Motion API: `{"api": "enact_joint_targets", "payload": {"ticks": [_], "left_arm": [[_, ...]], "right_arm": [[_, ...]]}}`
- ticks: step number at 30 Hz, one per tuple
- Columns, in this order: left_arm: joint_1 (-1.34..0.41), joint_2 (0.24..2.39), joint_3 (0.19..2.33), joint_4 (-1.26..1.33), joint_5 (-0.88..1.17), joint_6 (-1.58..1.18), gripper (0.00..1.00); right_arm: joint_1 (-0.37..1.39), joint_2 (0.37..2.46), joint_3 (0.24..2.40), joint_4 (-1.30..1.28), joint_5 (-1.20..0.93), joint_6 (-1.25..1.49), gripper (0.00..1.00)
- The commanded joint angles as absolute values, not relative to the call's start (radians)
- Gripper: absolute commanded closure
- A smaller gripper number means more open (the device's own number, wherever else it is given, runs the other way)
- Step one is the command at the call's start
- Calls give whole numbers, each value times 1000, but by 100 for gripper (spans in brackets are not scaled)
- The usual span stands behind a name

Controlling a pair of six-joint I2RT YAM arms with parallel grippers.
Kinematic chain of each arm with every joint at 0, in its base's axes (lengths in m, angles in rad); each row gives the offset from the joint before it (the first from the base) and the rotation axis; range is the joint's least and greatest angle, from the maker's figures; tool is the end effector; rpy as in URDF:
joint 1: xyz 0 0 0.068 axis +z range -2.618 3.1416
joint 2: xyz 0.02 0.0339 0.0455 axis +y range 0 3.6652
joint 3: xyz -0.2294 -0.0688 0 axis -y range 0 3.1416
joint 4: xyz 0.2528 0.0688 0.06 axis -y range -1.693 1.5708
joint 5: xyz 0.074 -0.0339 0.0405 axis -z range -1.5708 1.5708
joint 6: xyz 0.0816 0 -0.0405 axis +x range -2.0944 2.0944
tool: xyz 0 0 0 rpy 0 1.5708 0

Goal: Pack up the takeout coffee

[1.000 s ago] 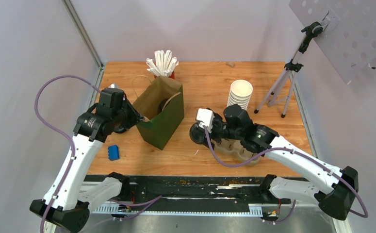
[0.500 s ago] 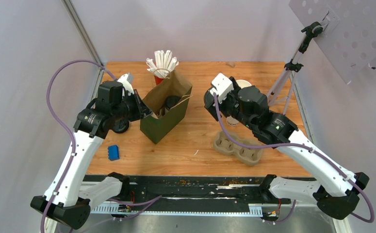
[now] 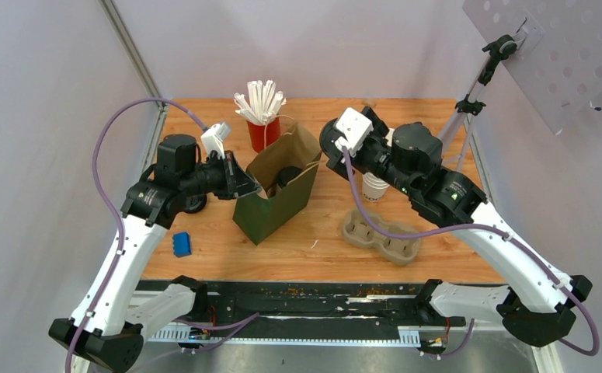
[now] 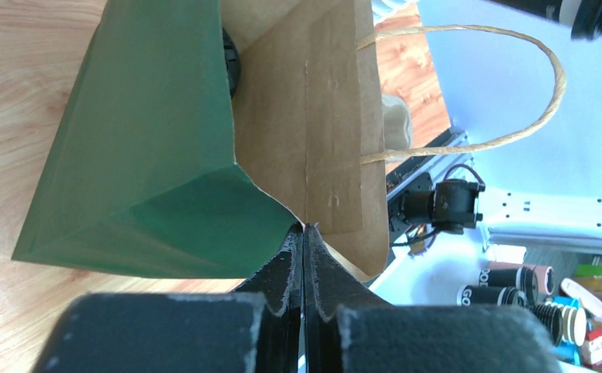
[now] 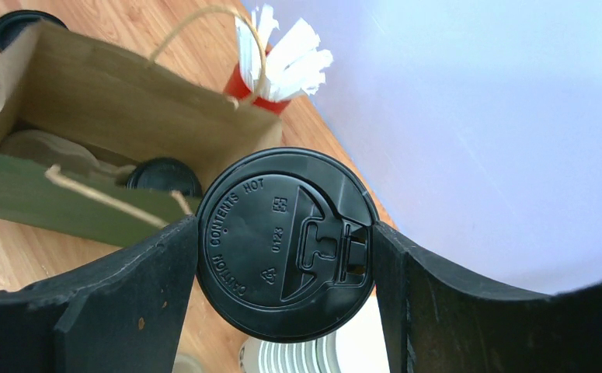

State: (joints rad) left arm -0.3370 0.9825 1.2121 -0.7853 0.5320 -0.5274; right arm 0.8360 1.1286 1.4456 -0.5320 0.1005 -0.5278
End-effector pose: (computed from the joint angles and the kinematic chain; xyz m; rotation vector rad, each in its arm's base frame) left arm 0.2202 -0.1210 0.3442 0.1230 2.2276 -1.0596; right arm 0.2038 0.2134 0.4235 -1.0690 1.4315 0.1319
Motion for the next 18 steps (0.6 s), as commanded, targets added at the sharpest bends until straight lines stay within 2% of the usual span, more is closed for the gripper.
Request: {"api": "enact_joint_targets", "payload": {"ticks": [1,7,18], "left_arm": [[-339,931,1173,-730,598,-477,100],[-339,917,1149,-750,583,-433,100],[-339,932,1158,-715,584,-429,100]], "right_arm": [[824,1179,1491,-432,-25,-621,25],[822,1265,1575,-442,-128,-632,25],[787,1303,1528,-447,-370,-633,25]]}}
